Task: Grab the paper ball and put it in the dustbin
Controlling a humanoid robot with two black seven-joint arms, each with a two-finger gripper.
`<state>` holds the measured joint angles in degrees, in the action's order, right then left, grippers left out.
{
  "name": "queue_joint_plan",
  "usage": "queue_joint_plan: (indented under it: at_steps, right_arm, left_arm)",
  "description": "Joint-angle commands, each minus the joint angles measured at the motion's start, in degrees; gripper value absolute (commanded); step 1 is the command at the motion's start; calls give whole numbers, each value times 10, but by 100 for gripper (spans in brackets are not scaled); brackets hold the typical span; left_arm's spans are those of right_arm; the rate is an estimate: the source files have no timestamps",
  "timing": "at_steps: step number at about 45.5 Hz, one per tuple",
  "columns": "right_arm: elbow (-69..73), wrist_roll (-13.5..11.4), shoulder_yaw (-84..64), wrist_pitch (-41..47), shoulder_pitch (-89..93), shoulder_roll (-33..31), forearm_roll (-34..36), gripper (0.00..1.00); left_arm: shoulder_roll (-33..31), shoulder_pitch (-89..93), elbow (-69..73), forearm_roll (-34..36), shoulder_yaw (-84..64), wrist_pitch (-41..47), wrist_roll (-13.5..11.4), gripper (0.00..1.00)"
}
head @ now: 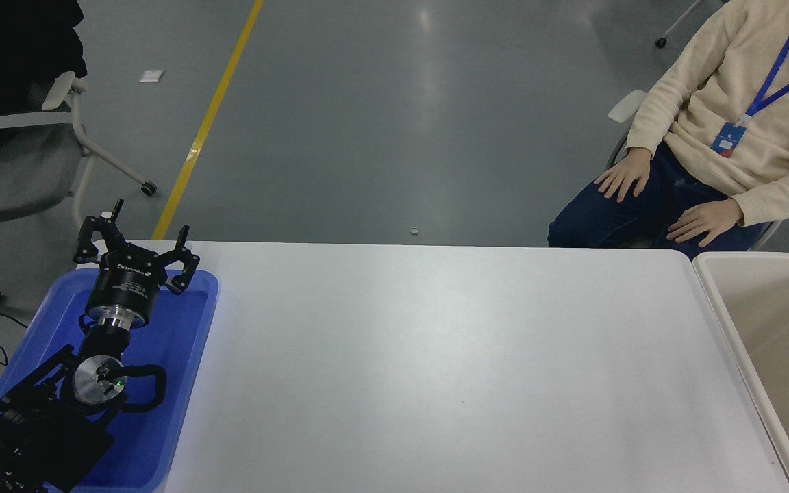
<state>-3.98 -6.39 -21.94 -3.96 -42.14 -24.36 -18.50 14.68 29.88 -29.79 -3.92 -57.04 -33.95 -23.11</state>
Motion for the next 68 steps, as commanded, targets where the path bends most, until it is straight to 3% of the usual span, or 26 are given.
queue_joint_plan:
  at_steps: [1,14,22,25,31,45,49,59,64,68]
  right_arm:
    - [0,2,1,-3,-18,1,6,100]
    - [1,3,2,-4,-47,-3,7,100]
    - [29,5,83,-3,-66,-53,9,99]
    - [55,6,137,-4,-73,-58,8,90]
    - [109,7,315,1,-83,-62,9,100]
    - [323,6,691,30,5,-133,13,100]
    - [348,9,742,75,30,-132,61,100]
    - [372,54,755,275,50,-90,195,100]
    - [405,109,755,353,85,-77,205,100]
    - [405,153,749,367,96,-52,202,100]
  left_arm:
    - [0,0,0,0,0,-1,0,100]
    - [0,0,0,1,0,0,0,100]
    - [0,0,0,1,0,0,0,100]
    - [0,0,0,0,0,0,0,100]
    - [0,0,0,1,0,0,0,100]
    - [0,0,-1,0,0,0,0,100]
    - [0,0,0,1,0,-1,0,100]
    - [0,0,0,0,0,-2,0,100]
    - [0,0,0,0,0,-2,0,100]
    - [0,0,0,1,0,-2,0,100]
